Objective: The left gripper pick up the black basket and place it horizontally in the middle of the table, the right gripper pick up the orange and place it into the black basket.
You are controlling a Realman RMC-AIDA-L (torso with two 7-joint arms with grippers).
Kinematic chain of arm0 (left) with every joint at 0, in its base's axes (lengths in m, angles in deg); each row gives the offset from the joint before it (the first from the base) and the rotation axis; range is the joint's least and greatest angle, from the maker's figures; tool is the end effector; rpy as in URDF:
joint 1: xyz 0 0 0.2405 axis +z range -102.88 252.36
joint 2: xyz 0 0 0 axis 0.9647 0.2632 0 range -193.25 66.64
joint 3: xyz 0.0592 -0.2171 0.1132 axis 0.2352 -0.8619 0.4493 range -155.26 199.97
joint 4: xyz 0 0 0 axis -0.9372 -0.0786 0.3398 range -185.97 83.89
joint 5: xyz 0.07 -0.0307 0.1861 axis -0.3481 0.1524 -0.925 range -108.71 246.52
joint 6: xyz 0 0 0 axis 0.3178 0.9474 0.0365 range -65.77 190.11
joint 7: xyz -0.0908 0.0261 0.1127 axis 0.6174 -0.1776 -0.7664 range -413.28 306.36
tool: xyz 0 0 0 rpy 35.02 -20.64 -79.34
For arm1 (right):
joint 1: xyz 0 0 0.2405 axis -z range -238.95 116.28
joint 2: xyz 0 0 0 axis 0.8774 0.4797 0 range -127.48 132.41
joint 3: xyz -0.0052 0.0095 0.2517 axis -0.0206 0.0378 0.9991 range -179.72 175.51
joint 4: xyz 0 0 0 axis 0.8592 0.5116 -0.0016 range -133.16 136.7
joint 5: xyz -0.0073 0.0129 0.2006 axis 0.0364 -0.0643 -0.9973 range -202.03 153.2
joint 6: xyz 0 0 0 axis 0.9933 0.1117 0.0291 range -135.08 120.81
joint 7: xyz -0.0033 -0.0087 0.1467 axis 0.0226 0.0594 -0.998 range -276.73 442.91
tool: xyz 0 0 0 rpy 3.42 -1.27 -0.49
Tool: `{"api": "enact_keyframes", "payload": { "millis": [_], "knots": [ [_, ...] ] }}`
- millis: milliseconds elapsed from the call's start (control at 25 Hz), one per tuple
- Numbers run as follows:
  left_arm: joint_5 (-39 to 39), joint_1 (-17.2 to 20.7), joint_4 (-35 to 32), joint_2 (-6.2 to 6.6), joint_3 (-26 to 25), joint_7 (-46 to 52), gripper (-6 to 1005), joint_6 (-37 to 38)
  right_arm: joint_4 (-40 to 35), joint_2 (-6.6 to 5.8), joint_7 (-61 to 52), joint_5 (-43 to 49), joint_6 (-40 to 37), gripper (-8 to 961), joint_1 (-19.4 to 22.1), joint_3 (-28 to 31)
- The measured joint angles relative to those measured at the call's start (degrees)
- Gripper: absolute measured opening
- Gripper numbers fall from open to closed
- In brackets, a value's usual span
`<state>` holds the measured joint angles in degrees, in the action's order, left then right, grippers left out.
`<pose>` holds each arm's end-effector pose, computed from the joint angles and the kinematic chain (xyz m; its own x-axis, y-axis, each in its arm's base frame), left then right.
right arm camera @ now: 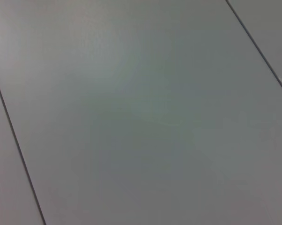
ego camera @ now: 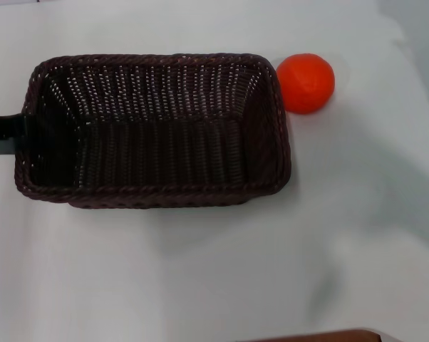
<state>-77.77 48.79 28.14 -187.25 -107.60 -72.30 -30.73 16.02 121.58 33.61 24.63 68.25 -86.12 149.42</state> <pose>-0.2490 0.3214 0.0499 0.1779 0.9383 0.2964 0.9539 -0.0906 -0.2860 0.3306 0.3350 0.0865 -0.3042 -0.2374 0.9225 0.9255 0.1558 0.3453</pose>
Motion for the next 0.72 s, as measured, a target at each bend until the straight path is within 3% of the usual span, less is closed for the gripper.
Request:
{"api": "enact_keyframes", "payload": {
  "millis": [200,720],
  "knots": [
    [0.0,0.1,-0.8,0.04,0.0,0.5,218,1.1,0.0,-0.24,0.0,0.0,-0.8,718,0.0,0.0],
    [0.6,1.4,0.5,0.06,-1.0,1.8,491,-0.2,0.2,-0.39,0.0,0.0,-1.1,717,-0.1,0.0]
  ]
}}
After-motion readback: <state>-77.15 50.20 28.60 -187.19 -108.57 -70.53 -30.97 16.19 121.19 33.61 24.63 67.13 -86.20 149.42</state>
